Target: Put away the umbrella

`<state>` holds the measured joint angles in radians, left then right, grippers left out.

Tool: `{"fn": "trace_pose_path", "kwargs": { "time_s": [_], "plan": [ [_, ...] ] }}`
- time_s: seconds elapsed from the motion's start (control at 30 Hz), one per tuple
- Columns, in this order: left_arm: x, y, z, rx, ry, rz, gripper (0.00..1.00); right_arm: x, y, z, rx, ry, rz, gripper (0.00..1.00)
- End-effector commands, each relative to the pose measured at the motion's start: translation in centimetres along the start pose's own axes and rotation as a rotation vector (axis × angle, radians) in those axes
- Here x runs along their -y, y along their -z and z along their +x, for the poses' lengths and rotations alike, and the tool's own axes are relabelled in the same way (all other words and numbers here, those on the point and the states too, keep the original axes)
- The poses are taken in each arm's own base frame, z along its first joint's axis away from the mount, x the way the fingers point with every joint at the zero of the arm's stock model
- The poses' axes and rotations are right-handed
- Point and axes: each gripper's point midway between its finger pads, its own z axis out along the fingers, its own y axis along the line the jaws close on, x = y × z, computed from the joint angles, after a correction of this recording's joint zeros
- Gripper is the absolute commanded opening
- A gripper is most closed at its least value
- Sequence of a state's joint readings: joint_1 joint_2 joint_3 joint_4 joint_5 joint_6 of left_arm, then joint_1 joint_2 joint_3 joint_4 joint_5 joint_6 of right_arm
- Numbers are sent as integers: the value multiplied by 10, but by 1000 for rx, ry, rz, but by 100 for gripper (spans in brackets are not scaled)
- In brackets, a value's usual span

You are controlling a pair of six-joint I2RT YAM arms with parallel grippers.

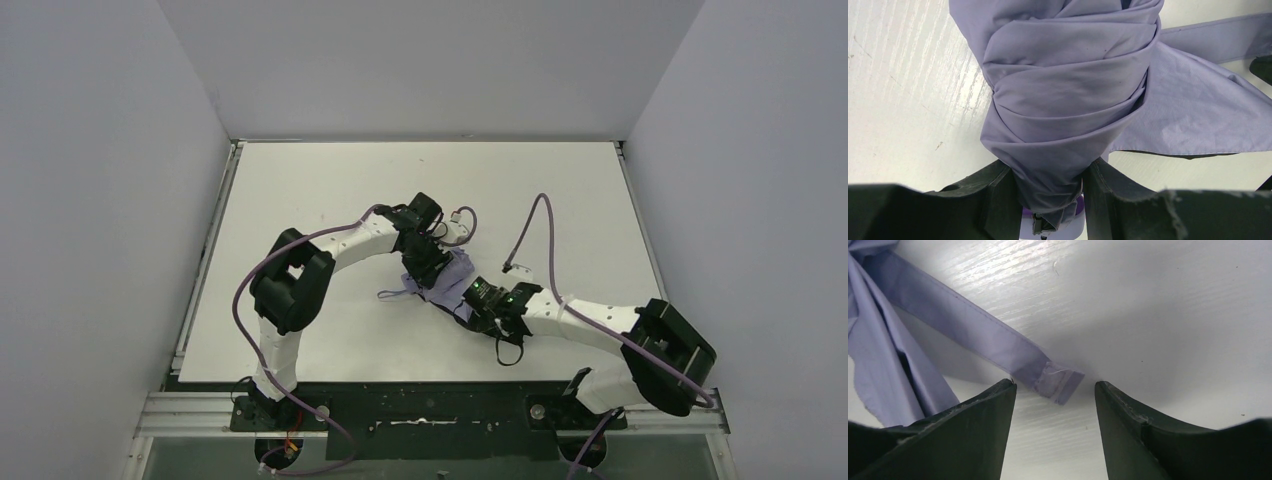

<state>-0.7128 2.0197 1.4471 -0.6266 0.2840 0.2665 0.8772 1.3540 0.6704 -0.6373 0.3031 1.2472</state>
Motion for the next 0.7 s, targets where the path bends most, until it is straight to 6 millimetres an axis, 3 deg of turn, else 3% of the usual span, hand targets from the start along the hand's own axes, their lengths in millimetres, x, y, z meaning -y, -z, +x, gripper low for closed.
{"fn": "trace_pose_path", "kwargs": {
  "time_s": [0.0,0.3,0.57,0.67],
  "plan": [
    [-19,-4,10,-57,-14,-89,0,-8,-3,-11,49,-24,13,59],
    [-19,-4,10,-61,-21,-95,0,9,-21,3,28,-8,79,46],
    [-19,-8,13,-76,-6,-94,0,16,-34,15,6,2,89,20],
    [-22,-8,15,-82,14,-107,0,16,-37,19,-3,21,71,1]
  ]
}}
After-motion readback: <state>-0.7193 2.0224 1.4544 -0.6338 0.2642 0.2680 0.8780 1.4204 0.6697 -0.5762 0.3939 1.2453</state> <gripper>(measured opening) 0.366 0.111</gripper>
